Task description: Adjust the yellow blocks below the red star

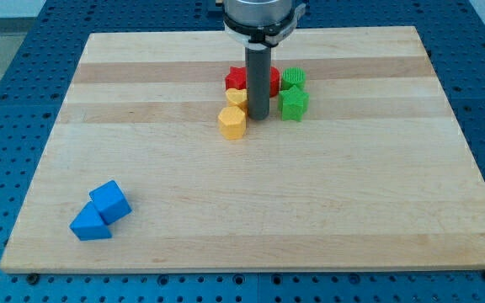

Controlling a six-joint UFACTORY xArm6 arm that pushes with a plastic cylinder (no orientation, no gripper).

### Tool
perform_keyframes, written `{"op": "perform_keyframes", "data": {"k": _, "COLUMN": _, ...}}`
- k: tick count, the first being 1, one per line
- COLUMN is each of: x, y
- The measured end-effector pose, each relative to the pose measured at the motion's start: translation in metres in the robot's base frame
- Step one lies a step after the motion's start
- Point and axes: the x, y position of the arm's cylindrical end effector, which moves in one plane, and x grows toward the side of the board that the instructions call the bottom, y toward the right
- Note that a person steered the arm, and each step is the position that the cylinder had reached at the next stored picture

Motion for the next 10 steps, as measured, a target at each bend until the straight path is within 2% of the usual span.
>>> {"op": "perform_keyframes", "data": {"k": 5, "x": 0.000, "y": 0.024}}
{"op": "perform_keyframes", "data": {"k": 8, "x": 0.051, "y": 0.025}}
{"op": "perform_keyframes", "data": {"k": 10, "x": 0.057, "y": 0.025}}
